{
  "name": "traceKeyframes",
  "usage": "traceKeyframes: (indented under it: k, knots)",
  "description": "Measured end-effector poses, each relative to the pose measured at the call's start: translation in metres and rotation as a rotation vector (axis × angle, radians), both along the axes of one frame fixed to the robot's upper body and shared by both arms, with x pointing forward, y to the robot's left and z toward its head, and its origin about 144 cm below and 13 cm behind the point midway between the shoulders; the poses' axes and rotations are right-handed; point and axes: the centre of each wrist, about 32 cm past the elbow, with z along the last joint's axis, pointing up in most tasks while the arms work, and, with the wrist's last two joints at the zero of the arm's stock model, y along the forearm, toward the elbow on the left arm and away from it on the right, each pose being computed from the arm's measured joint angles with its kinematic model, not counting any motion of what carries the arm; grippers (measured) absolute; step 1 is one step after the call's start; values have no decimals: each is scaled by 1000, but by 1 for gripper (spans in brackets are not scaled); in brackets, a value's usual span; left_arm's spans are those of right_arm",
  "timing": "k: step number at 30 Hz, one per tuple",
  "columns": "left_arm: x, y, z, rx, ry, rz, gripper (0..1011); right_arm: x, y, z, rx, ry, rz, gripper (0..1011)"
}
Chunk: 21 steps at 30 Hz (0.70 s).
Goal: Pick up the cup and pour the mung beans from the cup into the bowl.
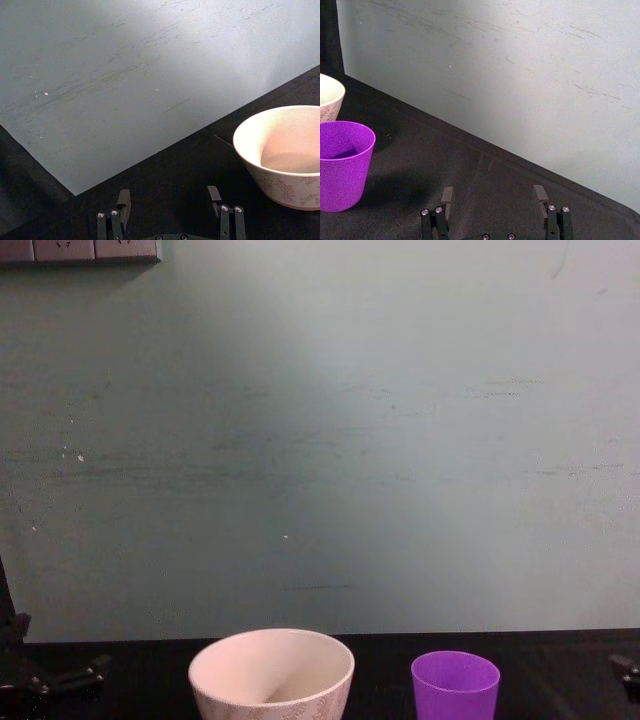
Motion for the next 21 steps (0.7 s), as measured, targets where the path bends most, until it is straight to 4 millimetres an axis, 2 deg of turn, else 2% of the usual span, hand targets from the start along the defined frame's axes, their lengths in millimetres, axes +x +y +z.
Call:
traceKeyframes:
  k: [21]
  knots:
    - [0, 0, 0, 0, 0, 0, 1000, 0, 0, 0, 0, 0, 0, 1003]
